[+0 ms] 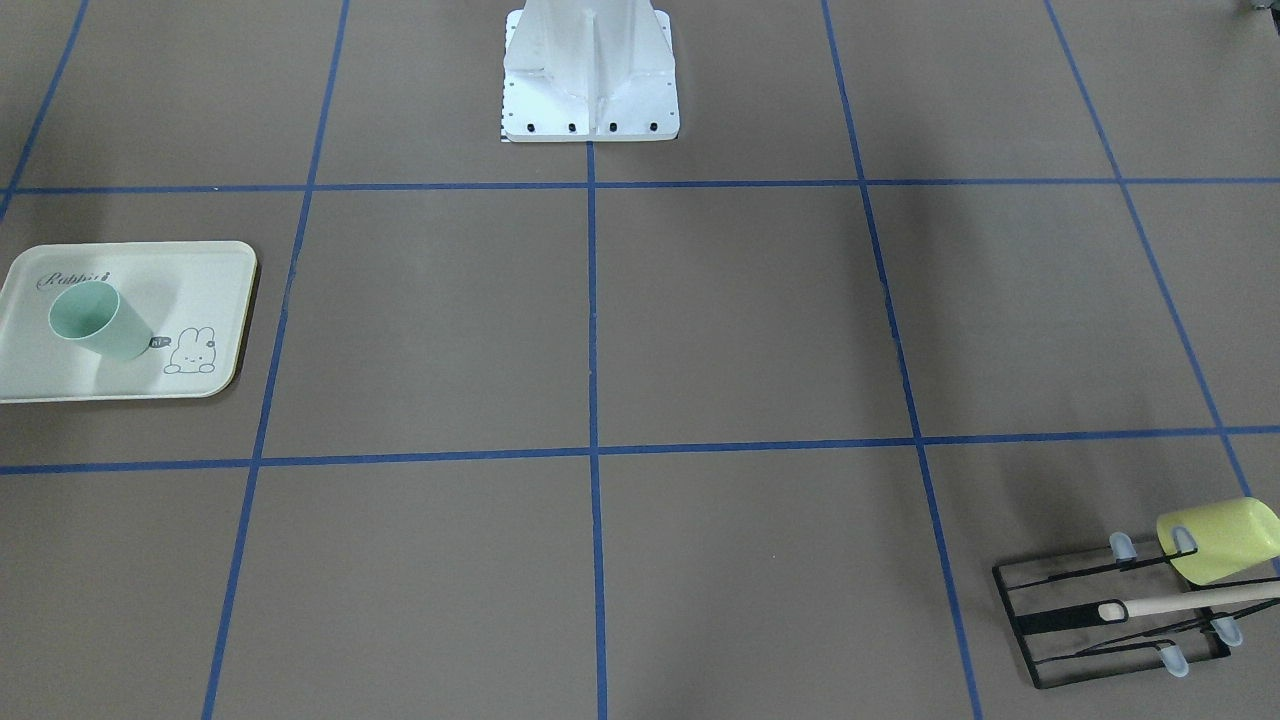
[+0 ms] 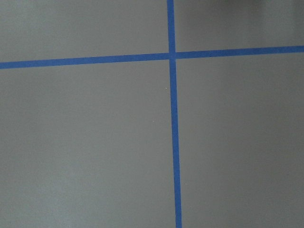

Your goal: Left arm grabs green cup and hands to right arm on tray

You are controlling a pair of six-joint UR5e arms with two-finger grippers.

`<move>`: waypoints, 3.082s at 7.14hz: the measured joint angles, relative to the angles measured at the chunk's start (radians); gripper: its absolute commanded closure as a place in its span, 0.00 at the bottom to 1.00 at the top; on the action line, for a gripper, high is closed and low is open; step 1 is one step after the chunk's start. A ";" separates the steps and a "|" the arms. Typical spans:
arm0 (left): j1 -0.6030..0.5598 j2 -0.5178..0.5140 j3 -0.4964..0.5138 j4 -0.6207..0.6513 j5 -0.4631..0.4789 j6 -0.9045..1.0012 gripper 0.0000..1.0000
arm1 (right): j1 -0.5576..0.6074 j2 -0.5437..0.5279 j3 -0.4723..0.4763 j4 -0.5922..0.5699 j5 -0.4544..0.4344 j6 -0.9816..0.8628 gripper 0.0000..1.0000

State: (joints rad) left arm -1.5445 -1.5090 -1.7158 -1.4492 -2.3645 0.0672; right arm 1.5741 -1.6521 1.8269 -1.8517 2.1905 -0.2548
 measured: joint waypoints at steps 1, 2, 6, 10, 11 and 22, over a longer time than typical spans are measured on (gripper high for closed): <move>0.000 0.003 0.001 -0.002 0.003 -0.004 0.00 | 0.000 -0.001 -0.001 0.000 0.000 -0.001 0.00; 0.001 0.007 0.003 -0.006 0.005 -0.005 0.00 | -0.001 -0.002 -0.001 0.000 0.000 -0.002 0.00; 0.001 0.001 -0.005 -0.010 0.007 -0.002 0.00 | -0.004 -0.003 -0.001 0.000 0.000 -0.005 0.00; 0.001 0.004 -0.013 -0.010 0.007 -0.004 0.00 | -0.005 -0.006 -0.001 0.024 0.003 -0.006 0.00; 0.001 0.006 -0.013 -0.010 0.007 -0.005 0.00 | -0.005 -0.008 -0.001 0.032 0.005 -0.008 0.00; 0.001 0.025 -0.012 -0.010 0.007 -0.009 0.00 | -0.005 -0.011 -0.001 0.037 0.006 -0.015 0.00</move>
State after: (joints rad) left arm -1.5432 -1.4836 -1.7274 -1.4588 -2.3573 0.0583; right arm 1.5693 -1.6633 1.8256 -1.8147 2.1964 -0.2699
